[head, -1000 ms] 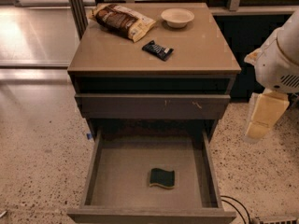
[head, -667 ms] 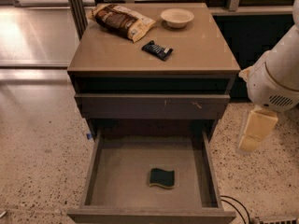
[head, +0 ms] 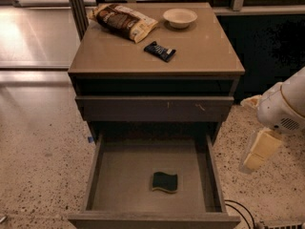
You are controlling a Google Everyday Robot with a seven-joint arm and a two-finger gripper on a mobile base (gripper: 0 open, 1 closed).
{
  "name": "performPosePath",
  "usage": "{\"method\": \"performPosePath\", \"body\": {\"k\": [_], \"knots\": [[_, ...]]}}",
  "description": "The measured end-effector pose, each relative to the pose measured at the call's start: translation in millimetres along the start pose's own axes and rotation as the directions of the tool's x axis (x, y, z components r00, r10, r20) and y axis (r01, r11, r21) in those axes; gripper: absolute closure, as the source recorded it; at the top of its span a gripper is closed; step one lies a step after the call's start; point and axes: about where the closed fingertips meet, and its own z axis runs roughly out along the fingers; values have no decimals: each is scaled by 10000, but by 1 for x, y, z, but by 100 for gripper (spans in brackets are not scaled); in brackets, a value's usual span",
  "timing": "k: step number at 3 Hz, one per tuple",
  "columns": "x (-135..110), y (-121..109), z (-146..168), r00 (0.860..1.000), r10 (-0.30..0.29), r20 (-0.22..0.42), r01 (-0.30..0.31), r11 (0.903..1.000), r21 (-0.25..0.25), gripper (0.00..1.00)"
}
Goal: Pick sponge from middle drawer and place on counter
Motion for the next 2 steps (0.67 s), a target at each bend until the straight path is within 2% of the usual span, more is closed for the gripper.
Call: {"method": "performPosePath", "body": {"k": [1,2], "knots": [[-12,4,15,9963,344,791,-296,9977,-606,0],[-13,5,14,9963,331,787,-285,9979,-588,0]]}}
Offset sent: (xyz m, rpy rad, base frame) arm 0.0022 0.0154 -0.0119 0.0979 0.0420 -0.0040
